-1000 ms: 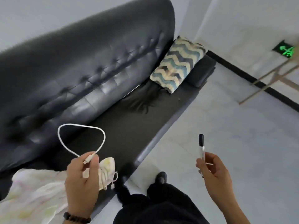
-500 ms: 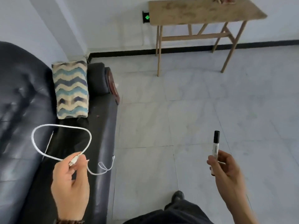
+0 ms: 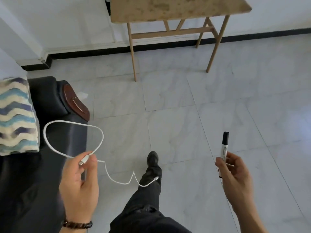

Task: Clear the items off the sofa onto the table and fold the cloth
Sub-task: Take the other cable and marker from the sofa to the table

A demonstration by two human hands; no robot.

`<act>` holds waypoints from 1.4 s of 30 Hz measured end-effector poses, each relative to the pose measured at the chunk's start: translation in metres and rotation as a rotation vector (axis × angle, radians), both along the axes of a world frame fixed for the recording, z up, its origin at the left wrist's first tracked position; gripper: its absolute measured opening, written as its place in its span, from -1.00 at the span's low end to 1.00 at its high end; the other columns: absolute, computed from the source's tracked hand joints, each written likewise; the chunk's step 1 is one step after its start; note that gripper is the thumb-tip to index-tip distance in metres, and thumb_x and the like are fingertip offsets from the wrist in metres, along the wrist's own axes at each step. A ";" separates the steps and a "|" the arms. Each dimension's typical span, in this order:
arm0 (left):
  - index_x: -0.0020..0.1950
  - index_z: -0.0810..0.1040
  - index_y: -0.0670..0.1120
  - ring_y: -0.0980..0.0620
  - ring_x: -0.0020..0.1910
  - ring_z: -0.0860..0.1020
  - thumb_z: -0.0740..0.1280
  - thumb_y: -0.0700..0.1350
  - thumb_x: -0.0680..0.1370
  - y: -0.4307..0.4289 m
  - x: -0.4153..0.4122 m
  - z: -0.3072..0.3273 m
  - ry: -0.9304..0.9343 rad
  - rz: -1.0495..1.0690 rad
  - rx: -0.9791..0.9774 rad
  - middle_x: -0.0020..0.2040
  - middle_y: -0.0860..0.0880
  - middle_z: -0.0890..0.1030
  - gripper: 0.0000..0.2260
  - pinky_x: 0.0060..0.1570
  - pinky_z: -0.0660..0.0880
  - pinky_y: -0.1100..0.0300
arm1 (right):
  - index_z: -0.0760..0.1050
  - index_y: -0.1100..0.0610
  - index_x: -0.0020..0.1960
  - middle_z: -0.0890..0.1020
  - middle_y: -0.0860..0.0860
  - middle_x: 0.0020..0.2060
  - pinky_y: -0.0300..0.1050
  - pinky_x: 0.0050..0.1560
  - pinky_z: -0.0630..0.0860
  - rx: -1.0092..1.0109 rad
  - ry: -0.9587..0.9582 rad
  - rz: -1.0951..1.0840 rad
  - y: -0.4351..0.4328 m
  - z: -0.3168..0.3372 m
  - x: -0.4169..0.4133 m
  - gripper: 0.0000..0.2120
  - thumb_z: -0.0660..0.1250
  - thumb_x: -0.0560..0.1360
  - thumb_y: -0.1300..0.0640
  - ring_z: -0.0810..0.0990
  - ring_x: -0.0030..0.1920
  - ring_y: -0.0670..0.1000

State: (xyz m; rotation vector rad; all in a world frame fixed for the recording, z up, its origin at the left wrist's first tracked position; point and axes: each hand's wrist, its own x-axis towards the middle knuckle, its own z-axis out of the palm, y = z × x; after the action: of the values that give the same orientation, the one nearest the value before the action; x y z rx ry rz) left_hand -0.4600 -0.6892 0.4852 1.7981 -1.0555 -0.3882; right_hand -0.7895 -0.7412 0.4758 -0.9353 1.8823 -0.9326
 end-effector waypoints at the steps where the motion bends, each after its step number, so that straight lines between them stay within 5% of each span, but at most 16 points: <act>1: 0.01 0.47 0.30 0.23 -0.08 0.55 0.30 0.05 0.58 -0.031 -0.006 -0.007 0.007 -0.009 0.002 -0.05 0.15 0.58 -0.88 -0.10 0.45 0.48 | 0.51 -0.11 0.00 0.66 0.02 -0.09 -0.12 -0.14 0.49 -0.001 0.007 -0.006 -0.028 -0.002 -0.002 -0.89 0.37 0.56 0.10 0.62 -0.16 -0.03; 6: 0.01 0.48 0.23 0.30 -0.08 0.53 0.31 0.05 0.59 -0.202 -0.034 0.000 0.048 -0.125 -0.014 -0.07 0.30 0.57 -0.95 -0.07 0.43 0.50 | 0.52 -0.07 0.04 0.66 0.00 -0.10 -0.20 -0.19 0.44 -0.040 0.045 -0.056 -0.164 0.020 -0.017 -0.91 0.37 0.56 0.09 0.60 -0.17 -0.03; 15: 0.01 0.49 0.23 0.27 -0.05 0.55 0.27 0.10 0.55 -0.474 -0.099 0.031 0.010 -0.340 -0.122 -0.05 0.29 0.58 -0.94 -0.01 0.45 0.44 | 0.55 -0.05 0.03 0.67 0.02 -0.15 -0.10 -0.13 0.53 -0.132 -0.017 -0.242 -0.358 0.025 -0.078 -0.91 0.38 0.56 0.12 0.58 -0.27 -0.12; 24: -0.02 0.51 0.26 0.27 -0.06 0.54 0.27 0.13 0.54 -0.726 -0.197 0.037 -0.086 -0.273 -0.171 -0.07 0.29 0.57 -0.94 -0.02 0.47 0.41 | 0.54 -0.03 0.04 0.64 0.02 -0.16 -0.18 -0.17 0.49 -0.144 -0.156 -0.162 -0.631 -0.007 -0.169 -0.90 0.37 0.56 0.14 0.57 -0.23 -0.07; 29: 0.02 0.52 0.22 -0.02 -0.02 0.59 0.30 0.07 0.56 -0.843 -0.231 0.077 -0.056 -0.203 -0.252 -0.04 0.03 0.61 -0.93 0.04 0.53 0.02 | 0.54 -0.06 0.04 0.64 -0.01 -0.15 -0.07 -0.14 0.52 -0.183 -0.142 -0.020 -0.779 0.026 -0.206 -0.89 0.38 0.56 0.12 0.58 -0.20 -0.05; 33: 0.04 0.55 0.19 -0.08 0.00 0.60 0.31 0.05 0.56 -0.930 -0.254 0.079 0.029 -0.202 -0.293 -0.02 -0.02 0.63 -0.91 0.07 0.52 0.02 | 0.54 -0.10 0.03 0.64 -0.06 -0.18 -0.08 -0.14 0.53 -0.206 -0.093 0.038 -0.885 0.029 -0.220 -0.88 0.38 0.56 0.10 0.59 -0.22 -0.08; 39: 0.08 0.58 -0.08 -0.10 -0.09 0.58 0.30 -0.02 0.59 -1.104 -0.277 0.080 0.071 -0.326 -0.400 -0.07 -0.10 0.62 -0.83 -0.04 0.52 0.00 | 0.55 -0.09 0.04 0.65 -0.12 -0.17 -0.13 -0.10 0.54 -0.262 -0.037 0.046 -1.049 0.038 -0.228 -0.90 0.38 0.55 0.07 0.59 -0.23 -0.17; 42: 0.07 0.54 -0.27 0.10 -0.19 0.57 0.29 -0.21 0.60 -1.201 -0.289 0.112 0.068 -0.410 -0.552 -0.14 -0.13 0.57 -0.86 -0.13 0.48 0.22 | 0.55 -0.06 0.08 0.67 -0.14 -0.15 -0.13 -0.11 0.57 -0.304 0.011 0.050 -1.133 0.058 -0.229 -0.88 0.38 0.56 0.08 0.64 -0.16 -0.14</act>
State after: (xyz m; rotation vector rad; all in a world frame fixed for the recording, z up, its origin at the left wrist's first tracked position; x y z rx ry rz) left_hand -0.7492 -1.8905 0.5972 1.0746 -1.3317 -0.3545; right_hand -1.0186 -1.8744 0.5340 -1.1617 1.7467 -1.2072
